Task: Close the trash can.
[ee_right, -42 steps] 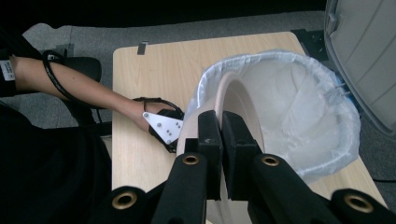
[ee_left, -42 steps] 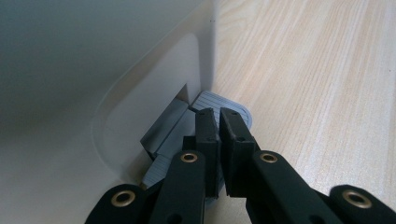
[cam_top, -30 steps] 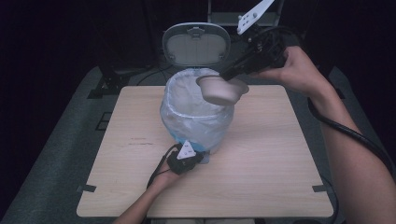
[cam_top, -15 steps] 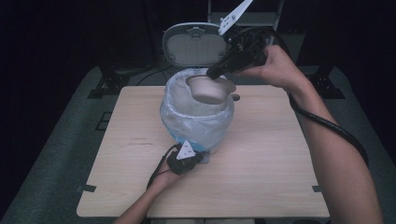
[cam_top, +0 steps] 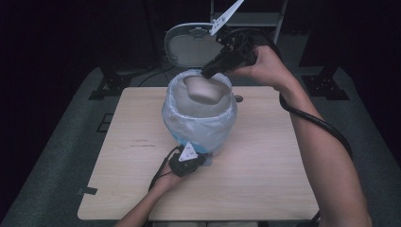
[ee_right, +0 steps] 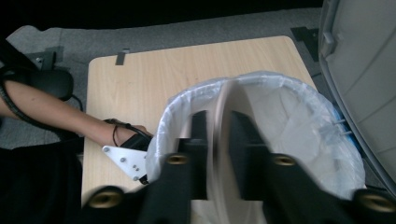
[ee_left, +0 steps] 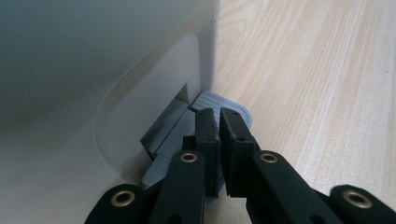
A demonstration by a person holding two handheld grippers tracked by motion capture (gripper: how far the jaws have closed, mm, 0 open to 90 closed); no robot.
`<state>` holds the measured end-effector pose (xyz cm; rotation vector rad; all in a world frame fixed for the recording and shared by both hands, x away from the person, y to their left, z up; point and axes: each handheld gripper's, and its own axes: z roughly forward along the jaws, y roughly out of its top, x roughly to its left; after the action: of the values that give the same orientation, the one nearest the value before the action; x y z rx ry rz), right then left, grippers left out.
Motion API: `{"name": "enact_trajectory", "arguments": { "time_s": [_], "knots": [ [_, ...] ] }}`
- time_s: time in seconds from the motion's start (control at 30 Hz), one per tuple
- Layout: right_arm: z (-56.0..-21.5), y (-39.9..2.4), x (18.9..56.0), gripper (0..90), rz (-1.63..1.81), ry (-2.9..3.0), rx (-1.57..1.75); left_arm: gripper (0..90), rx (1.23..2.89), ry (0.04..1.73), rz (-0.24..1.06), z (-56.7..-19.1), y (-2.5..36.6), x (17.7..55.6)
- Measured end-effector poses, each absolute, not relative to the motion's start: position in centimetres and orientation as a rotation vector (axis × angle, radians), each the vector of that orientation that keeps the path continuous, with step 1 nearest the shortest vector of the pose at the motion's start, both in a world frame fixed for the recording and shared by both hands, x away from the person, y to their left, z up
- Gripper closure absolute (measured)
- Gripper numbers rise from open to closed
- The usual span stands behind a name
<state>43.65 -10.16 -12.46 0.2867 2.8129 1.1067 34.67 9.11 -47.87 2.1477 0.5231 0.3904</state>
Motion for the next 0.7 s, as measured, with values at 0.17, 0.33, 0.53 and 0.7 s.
{"name": "enact_trajectory", "arguments": {
  "time_s": [0.17, 0.33, 0.53, 0.7],
  "knots": [
    [-13.1, -10.4, 43.6, 68.9, 1.108, 2.824, 0.304, 87.0, 2.155, 0.517, 0.387, -47.8, 9.2, 34.7],
    [-14.0, -11.8, 43.5, 66.1, 1.108, 2.844, 0.329, 86.9, 2.151, 0.518, 0.379, -47.8, 9.2, 34.8],
    [-15.2, -14.2, 43.3, 61.8, 1.110, 2.847, 0.390, 86.9, 2.162, 0.512, 0.382, -47.8, 9.2, 34.8],
    [-15.9, -16.3, 42.7, 57.7, 1.121, 2.838, 0.419, 86.9, 2.160, 0.512, 0.382, -47.8, 9.2, 34.8]
  ]
}}
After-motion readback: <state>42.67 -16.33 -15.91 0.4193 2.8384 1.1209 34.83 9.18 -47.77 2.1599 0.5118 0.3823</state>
